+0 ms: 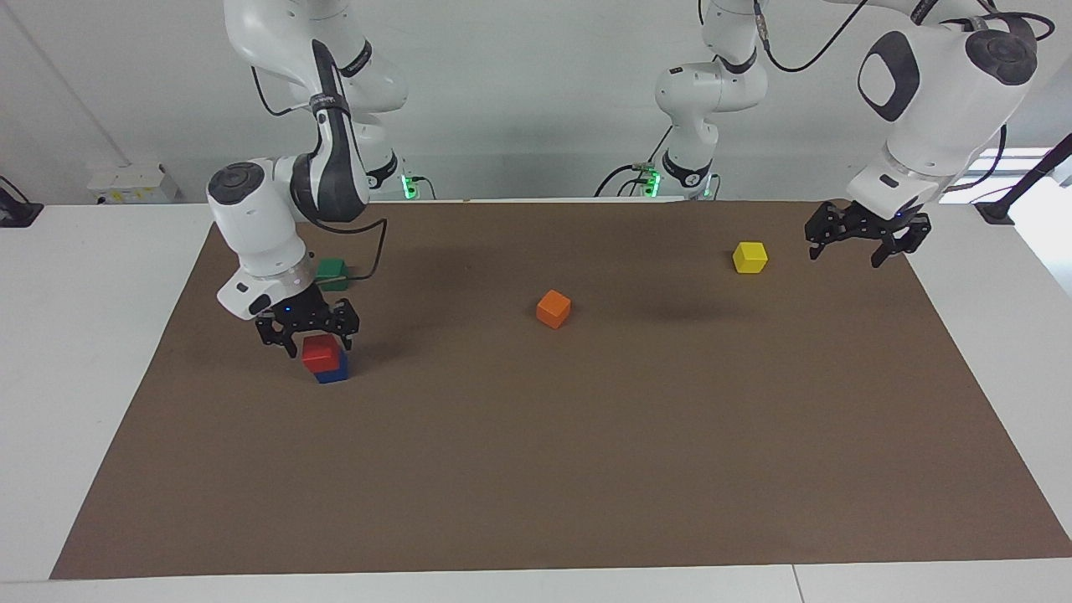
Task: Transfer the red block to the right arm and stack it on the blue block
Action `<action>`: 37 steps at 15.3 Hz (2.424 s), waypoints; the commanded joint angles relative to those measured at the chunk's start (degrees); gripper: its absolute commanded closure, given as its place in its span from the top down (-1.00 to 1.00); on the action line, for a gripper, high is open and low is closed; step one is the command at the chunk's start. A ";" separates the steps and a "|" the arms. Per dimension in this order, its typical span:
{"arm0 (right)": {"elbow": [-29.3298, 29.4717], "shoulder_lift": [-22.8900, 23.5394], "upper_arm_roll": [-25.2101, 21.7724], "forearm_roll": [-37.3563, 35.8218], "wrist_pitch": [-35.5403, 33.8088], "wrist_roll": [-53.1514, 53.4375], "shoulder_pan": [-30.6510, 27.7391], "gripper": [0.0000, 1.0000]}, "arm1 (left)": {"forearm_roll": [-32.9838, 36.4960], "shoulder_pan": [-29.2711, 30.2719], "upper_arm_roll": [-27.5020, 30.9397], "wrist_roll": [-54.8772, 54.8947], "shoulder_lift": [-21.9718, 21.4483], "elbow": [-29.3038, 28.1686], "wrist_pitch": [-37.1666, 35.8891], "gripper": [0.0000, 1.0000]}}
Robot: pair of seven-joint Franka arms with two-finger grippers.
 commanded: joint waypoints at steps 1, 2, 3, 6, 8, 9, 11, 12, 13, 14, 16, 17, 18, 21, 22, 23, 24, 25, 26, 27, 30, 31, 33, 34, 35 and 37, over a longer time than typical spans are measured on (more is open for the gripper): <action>5.57 -0.76 0.45 2.33 -9.79 2.61 -0.40 1.00 | 0.84 -0.19 0.27 0.23 -0.74 -0.16 -0.27 1.00; 7.41 -1.02 0.45 2.33 -13.39 2.97 -0.40 1.00 | 0.84 -0.19 0.27 0.23 -0.74 -0.16 -0.27 1.00; 8.91 -1.81 0.36 2.33 -16.82 2.97 -0.40 1.00 | 0.84 -0.19 0.27 0.23 -0.74 -0.16 -0.27 1.00; 11.46 -5.58 0.10 1.63 -24.30 2.89 -1.11 1.00 | 0.84 -0.19 0.27 0.23 -0.74 -0.16 -0.27 1.00; 14.09 -7.26 -0.08 1.19 -28.95 2.80 -1.89 1.00 | 0.84 -0.19 0.27 0.23 -0.74 -0.16 -0.27 1.00; 15.93 -7.44 -0.17 0.75 -31.59 2.71 -2.07 1.00 | 0.84 -0.19 0.27 0.23 -0.74 -0.16 -0.27 1.00; 20.59 -7.27 0.09 -2.75 -37.74 2.27 -2.07 1.00 | 0.84 -0.19 0.27 0.23 -0.74 -0.16 -0.27 1.00; 23.05 -6.92 0.10 -3.81 -41.16 1.84 -1.99 1.00 | 0.84 -0.19 0.27 0.23 -0.74 -0.16 -0.27 1.00; 24.81 -6.74 0.10 -4.08 -43.46 1.66 -2.07 1.00 | 0.84 -0.19 0.27 0.23 -0.74 -0.16 -0.27 1.00; 25.61 -6.65 0.10 -4.26 -44.53 1.40 -2.25 1.00 | 0.84 -0.19 0.27 0.23 -0.74 -0.16 -0.27 1.00; 25.89 -6.39 0.10 -4.43 -44.45 1.04 -2.51 1.00 | 0.84 -0.19 0.27 0.23 -0.74 -0.16 -0.27 1.00; 25.89 -6.30 0.01 -4.61 -44.36 1.04 -2.51 1.00 | 0.84 -0.19 0.27 0.23 -0.74 -0.16 -0.27 1.00; 25.89 -6.30 0.01 -4.61 -44.53 1.04 -2.60 1.00 | 0.84 -0.19 0.27 0.23 -0.74 -0.16 -0.27 1.00; 25.71 -6.39 0.01 -4.61 -44.45 0.78 -3.39 1.00 | 0.84 -0.19 0.27 0.23 -0.74 -0.16 -0.27 1.00; 25.62 -6.39 0.01 -4.52 -44.36 0.78 -3.31 1.00 | 0.84 -0.19 0.27 0.23 -0.74 -0.16 -0.27 1.00; 25.53 -6.39 0.01 -4.52 -44.27 0.86 -3.39 1.00 | 0.84 -0.19 0.27 0.23 -0.74 -0.16 -0.27 1.00; 25.53 -6.39 0.01 -4.52 -44.19 0.87 -3.39 1.00 | 0.84 -0.19 0.27 0.23 -0.74 -0.16 -0.27 1.00; 25.53 -6.39 0.01 -4.52 -44.10 0.87 -3.48 1.00 | 0.84 -0.19 0.27 0.23 -0.74 -0.16 -0.27 1.00; 25.53 -6.39 0.01 -4.52 -44.01 0.87 -3.48 1.00 | 0.84 -0.19 0.27 0.23 -0.74 -0.16 -0.27 1.00; 25.53 -6.39 0.01 -4.52 -43.92 0.95 -3.48 1.00 | 0.84 -0.19 0.27 0.23 -0.74 -0.16 -0.27 1.00; 25.53 -6.39 0.01 -4.52 -43.75 1.13 -3.31 1.00 | 0.84 -0.19 0.27 0.23 -0.74 -0.16 -0.27 1.00; 25.36 -6.48 0.01 -4.52 -43.75 1.22 -3.31 1.00 | 0.84 -0.19 0.27 0.23 -0.74 -0.16 -0.27 1.00; 25.36 -6.48 0.01 -4.52 -43.66 1.30 -3.39 1.00 | 0.84 -0.19 0.27 0.23 -0.74 -0.16 -0.27 1.00; 25.36 -6.48 0.01 -4.52 -43.66 1.30 -3.48 1.00 | 0.84 -0.19 0.27 0.23 -0.74 -0.16 -0.27 1.00; 25.36 -6.48 0.01 -4.52 -43.66 1.30 -3.39 1.00 | 0.84 -0.19 0.27 0.23 -0.74 -0.16 -0.27 1.00; 25.18 -6.56 0.01 -4.52 -43.75 1.30 -3.39 1.00 | 0.84 -0.19 0.27 0.23 -0.74 -0.16 -0.27 1.00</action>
